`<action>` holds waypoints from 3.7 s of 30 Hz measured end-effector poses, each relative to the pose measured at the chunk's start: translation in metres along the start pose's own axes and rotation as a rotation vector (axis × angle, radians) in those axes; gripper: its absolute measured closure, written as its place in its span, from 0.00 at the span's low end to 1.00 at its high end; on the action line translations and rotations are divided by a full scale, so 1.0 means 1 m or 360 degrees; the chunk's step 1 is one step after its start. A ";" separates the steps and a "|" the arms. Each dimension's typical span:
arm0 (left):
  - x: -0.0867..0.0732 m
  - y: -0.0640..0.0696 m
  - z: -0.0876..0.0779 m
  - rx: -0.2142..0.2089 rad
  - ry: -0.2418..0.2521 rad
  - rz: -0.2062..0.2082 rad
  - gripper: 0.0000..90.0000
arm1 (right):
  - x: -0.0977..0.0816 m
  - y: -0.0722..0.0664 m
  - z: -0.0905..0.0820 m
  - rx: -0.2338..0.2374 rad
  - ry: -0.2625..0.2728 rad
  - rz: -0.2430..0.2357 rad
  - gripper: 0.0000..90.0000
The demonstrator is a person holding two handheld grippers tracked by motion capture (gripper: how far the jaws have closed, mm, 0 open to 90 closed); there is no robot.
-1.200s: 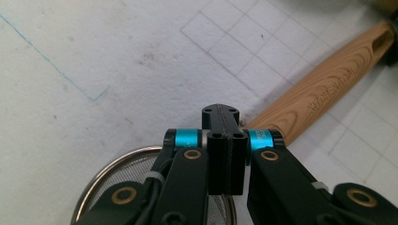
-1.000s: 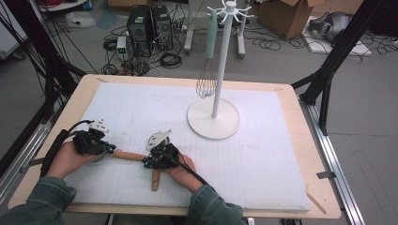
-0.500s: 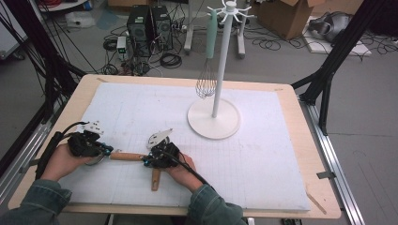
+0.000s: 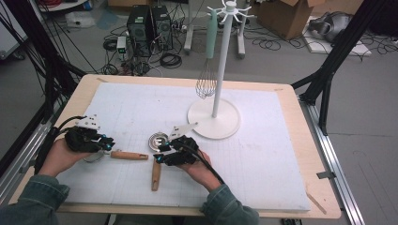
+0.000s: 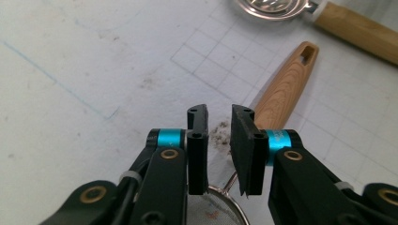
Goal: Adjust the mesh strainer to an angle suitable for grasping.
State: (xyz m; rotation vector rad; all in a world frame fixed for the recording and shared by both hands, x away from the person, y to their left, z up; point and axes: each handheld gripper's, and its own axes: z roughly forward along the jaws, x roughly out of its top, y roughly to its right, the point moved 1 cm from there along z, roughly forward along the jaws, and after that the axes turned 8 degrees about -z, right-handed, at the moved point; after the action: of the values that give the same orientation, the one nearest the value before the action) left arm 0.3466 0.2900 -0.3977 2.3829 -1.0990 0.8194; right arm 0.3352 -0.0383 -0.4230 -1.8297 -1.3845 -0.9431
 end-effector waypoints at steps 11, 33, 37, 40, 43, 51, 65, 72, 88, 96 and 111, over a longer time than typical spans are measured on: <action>0.001 0.006 -0.004 -0.0114 0.0076 0.0076 0.63 | -0.023 0.011 -0.046 -0.0132 0.0010 0.0109 0.38; 0.004 0.012 -0.005 -0.0232 0.0057 0.0191 0.53 | -0.063 0.024 -0.126 -0.0327 0.0052 0.0213 0.33; 0.004 0.012 -0.003 -0.0245 0.0039 0.0199 0.53 | -0.069 0.024 -0.135 -0.0347 0.0055 0.0232 0.33; 0.004 0.012 -0.001 -0.0255 0.0031 0.0196 0.53 | -0.072 0.025 -0.140 -0.0362 0.0063 0.0242 0.33; 0.004 0.013 0.001 -0.0269 0.0019 0.0218 0.53 | -0.075 0.025 -0.143 -0.0369 0.0063 0.0245 0.33; 0.001 0.012 0.010 -0.0298 -0.0047 0.0238 0.52 | -0.078 0.024 -0.148 -0.0379 0.0059 0.0257 0.32; -0.006 0.005 0.028 -0.0325 -0.0163 0.0278 0.56 | -0.084 0.025 -0.150 -0.0374 0.0065 0.0261 0.32; -0.008 0.002 0.034 -0.0334 -0.0205 0.0285 0.62 | -0.091 0.024 -0.154 -0.0383 0.0076 0.0270 0.32; -0.008 0.005 0.034 -0.0308 -0.0253 0.0355 0.76 | -0.094 0.024 -0.153 -0.0386 0.0082 0.0291 0.32; -0.007 0.005 0.033 -0.0318 -0.0281 0.0335 0.78 | -0.092 0.024 -0.149 -0.0374 0.0078 0.0282 0.32; -0.004 0.011 0.023 -0.0337 -0.0238 0.0349 0.78 | -0.087 0.023 -0.143 -0.0350 0.0078 0.0278 0.32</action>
State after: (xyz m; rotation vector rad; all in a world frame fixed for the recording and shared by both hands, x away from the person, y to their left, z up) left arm 0.3439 0.2729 -0.4168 2.2014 -1.4503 0.5661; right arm 0.3191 -0.2068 -0.4222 -2.0375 -1.1068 -1.0748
